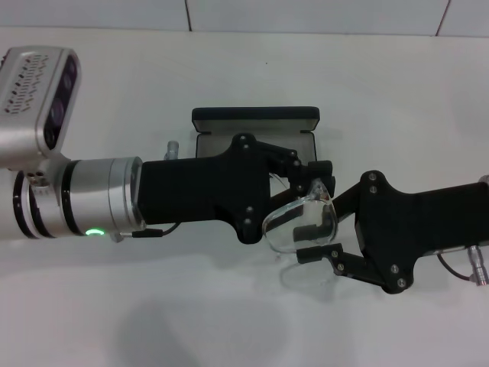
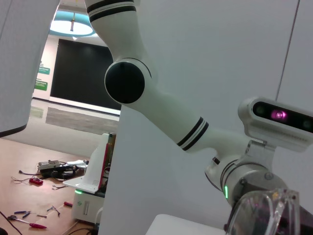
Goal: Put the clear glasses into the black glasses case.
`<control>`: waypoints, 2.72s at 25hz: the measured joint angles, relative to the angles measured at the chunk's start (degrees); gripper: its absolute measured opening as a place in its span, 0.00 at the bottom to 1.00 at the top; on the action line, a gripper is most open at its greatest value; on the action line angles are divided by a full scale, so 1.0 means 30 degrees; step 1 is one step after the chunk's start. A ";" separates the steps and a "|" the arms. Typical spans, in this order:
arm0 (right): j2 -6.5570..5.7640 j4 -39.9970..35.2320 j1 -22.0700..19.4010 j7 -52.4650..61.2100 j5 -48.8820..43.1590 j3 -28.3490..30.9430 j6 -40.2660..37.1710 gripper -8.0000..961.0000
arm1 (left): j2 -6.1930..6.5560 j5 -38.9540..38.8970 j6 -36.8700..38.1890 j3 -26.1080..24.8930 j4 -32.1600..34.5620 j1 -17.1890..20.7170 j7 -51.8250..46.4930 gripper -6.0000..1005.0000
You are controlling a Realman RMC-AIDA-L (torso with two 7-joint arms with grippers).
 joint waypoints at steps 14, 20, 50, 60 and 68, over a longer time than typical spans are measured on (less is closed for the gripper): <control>-0.0022 0.0001 -0.0001 -0.0005 0.0012 0.0000 0.0036 0.13 | 0.0041 -0.1147 0.0036 -0.0649 0.0143 0.0224 0.0150 0.12; -0.0031 0.0002 -0.0097 -0.0005 0.0218 0.0055 0.0022 0.13 | 0.0063 -0.1437 -0.0083 -0.2708 0.0020 0.0741 0.0403 0.12; -0.0136 0.3276 0.0525 -0.1114 0.4950 0.2115 -0.6021 0.12 | -0.0029 -0.2030 0.0664 -0.2503 -0.1783 -0.0380 -0.0709 0.12; -0.0077 0.3608 0.0523 -0.1219 0.4476 0.2036 -0.5254 0.12 | -0.0083 -0.2559 0.1328 -0.1394 -0.1606 -0.0240 -0.0577 0.12; -0.0072 0.3564 0.0419 -0.1236 0.4584 0.1873 -0.5420 0.12 | -0.0038 -0.3095 0.1340 -0.1121 -0.1551 -0.0012 -0.0325 0.12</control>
